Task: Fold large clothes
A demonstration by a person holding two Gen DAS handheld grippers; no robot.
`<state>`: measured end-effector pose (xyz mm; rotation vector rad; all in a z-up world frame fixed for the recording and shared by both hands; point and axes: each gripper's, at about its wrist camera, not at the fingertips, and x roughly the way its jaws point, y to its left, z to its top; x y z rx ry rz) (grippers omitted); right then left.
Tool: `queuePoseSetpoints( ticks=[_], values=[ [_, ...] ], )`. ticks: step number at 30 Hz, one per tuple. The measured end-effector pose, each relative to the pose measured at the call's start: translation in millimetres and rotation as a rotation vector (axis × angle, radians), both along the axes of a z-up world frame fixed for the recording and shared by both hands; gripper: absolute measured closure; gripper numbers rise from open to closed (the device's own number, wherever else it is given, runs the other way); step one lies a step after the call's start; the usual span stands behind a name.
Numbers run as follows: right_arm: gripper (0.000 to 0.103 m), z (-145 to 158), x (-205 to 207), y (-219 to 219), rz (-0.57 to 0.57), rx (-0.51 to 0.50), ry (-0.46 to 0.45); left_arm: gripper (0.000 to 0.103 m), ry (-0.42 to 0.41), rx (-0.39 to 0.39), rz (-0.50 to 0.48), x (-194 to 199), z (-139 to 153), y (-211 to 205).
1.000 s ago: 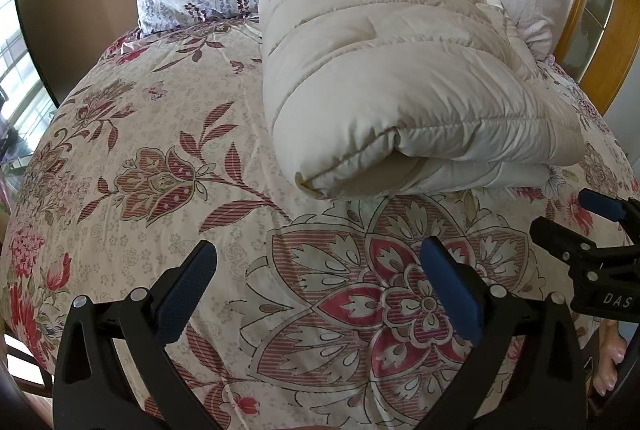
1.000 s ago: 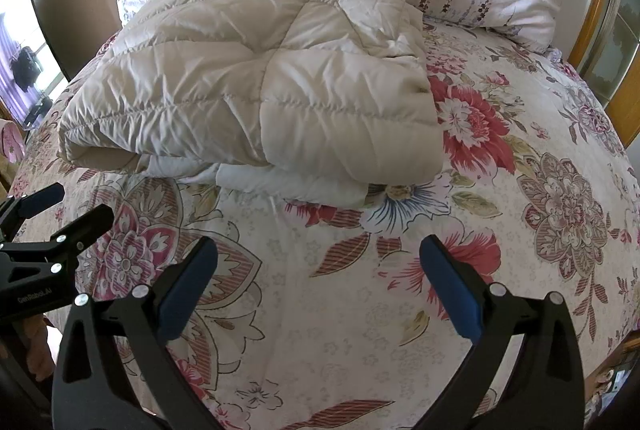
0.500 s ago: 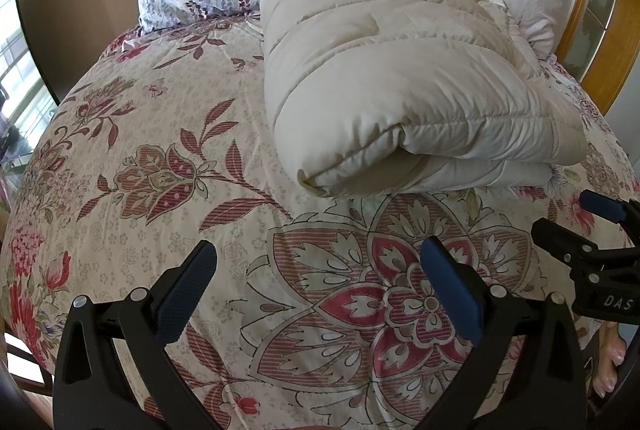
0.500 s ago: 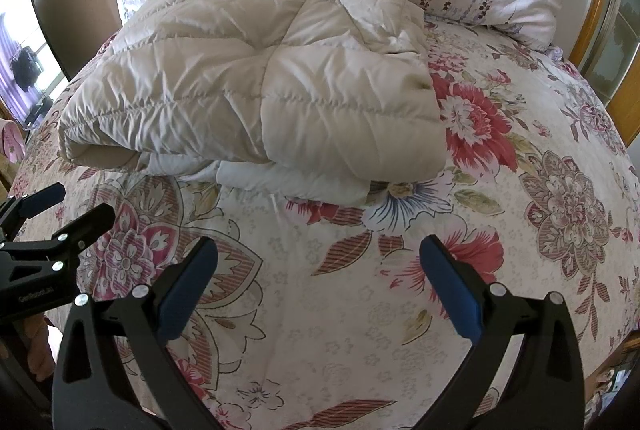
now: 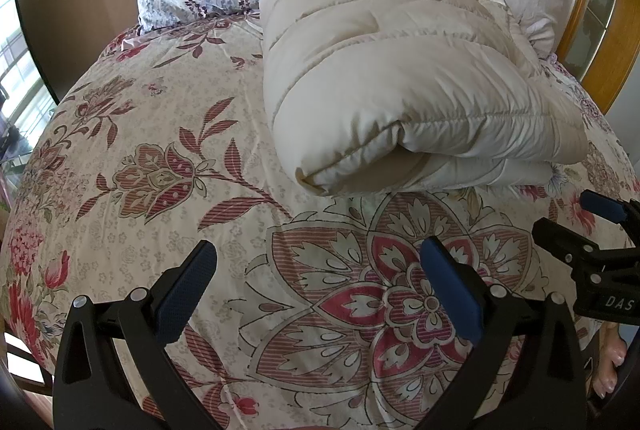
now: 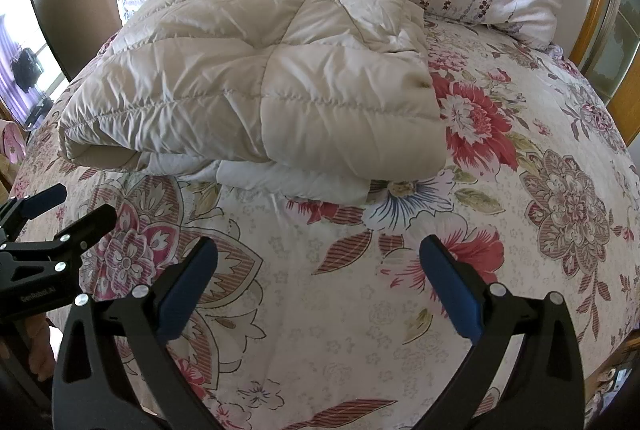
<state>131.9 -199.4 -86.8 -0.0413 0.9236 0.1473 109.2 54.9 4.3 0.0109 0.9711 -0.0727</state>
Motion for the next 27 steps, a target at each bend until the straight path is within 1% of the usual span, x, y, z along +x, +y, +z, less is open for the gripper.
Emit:
queuePoseSetpoints(
  ticks=[27],
  values=[
    [0.002, -3.9, 0.9, 1.8, -0.006, 0.015, 0.013, 0.001, 0.005, -0.002, -0.004, 0.3, -4.1, -0.3]
  ],
)
